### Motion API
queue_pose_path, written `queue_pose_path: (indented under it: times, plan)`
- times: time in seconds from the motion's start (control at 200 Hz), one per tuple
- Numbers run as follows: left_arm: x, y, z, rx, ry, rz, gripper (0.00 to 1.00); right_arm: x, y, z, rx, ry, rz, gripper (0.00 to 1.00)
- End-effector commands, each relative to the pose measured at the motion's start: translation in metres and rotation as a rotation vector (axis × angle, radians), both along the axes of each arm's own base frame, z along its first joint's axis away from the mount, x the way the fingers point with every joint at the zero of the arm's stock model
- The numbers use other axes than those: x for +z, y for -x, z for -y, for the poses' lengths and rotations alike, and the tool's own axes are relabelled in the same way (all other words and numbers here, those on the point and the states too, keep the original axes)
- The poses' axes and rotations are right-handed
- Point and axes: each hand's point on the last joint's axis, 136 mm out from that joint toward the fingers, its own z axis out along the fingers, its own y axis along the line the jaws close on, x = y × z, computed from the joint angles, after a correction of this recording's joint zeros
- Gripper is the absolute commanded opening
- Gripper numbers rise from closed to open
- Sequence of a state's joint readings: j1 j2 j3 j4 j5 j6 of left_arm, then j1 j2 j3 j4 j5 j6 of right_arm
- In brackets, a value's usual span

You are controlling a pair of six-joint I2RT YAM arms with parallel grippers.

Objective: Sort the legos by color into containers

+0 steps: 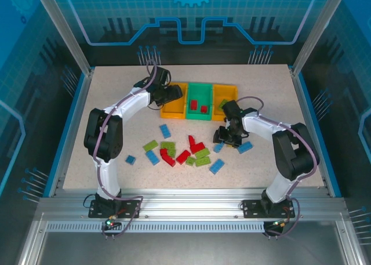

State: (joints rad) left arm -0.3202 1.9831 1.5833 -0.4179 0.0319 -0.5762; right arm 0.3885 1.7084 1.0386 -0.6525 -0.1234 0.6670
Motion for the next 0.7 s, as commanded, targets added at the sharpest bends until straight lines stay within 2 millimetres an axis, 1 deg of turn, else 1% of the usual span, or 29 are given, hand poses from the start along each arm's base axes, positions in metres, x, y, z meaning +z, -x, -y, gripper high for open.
queue_pose_path:
  times: [0.0,0.075,0.095,0.12,0.2,0.28,0.33,0.375,0.415,0.495,0.575,0.615,0.695]
  plan:
    - [0.014,-0.003,0.010,-0.021,0.018,0.030,0.82,0.001,-0.003,-0.010,0.012,-0.009,-0.007,0.49]
    - [0.021,-0.001,0.008,-0.013,0.017,0.048,0.91,-0.002,-0.002,-0.009,0.012,-0.004,-0.016,0.44]
    - [0.023,0.000,0.007,-0.011,0.016,0.050,0.96,-0.003,-0.001,-0.009,0.014,-0.003,-0.018,0.42]
    - [0.025,0.001,0.007,-0.009,0.016,0.053,0.98,-0.003,-0.001,-0.009,0.014,-0.003,-0.018,0.39]
    - [0.033,0.005,0.004,-0.002,0.018,0.066,0.99,0.000,-0.002,-0.010,0.015,-0.001,-0.008,0.30]
    - [0.043,0.010,0.000,0.009,0.016,0.088,0.99,0.012,-0.006,-0.012,0.022,0.000,0.027,0.20]
    - [0.049,0.014,-0.004,0.016,0.011,0.106,0.99,0.024,-0.011,-0.017,0.032,-0.012,0.065,0.16]
    - [0.056,0.019,-0.008,0.023,0.006,0.122,0.99,0.039,-0.018,-0.024,0.045,-0.035,0.112,0.15]
    - [0.061,0.023,-0.012,0.035,0.001,0.136,0.99,0.055,-0.026,-0.032,0.060,-0.059,0.163,0.14]
    - [0.065,0.035,-0.025,0.067,-0.015,0.150,0.99,0.087,-0.046,-0.050,0.075,-0.125,0.258,0.13]
    - [0.060,0.050,-0.038,0.094,-0.014,0.141,0.99,0.112,-0.067,-0.072,0.081,-0.221,0.327,0.13]
    - [0.053,0.058,-0.044,0.105,-0.019,0.128,0.99,0.123,-0.078,-0.084,0.085,-0.275,0.351,0.13]
    - [0.041,0.074,-0.058,0.118,-0.032,0.103,0.99,0.136,-0.098,-0.109,0.097,-0.376,0.368,0.13]
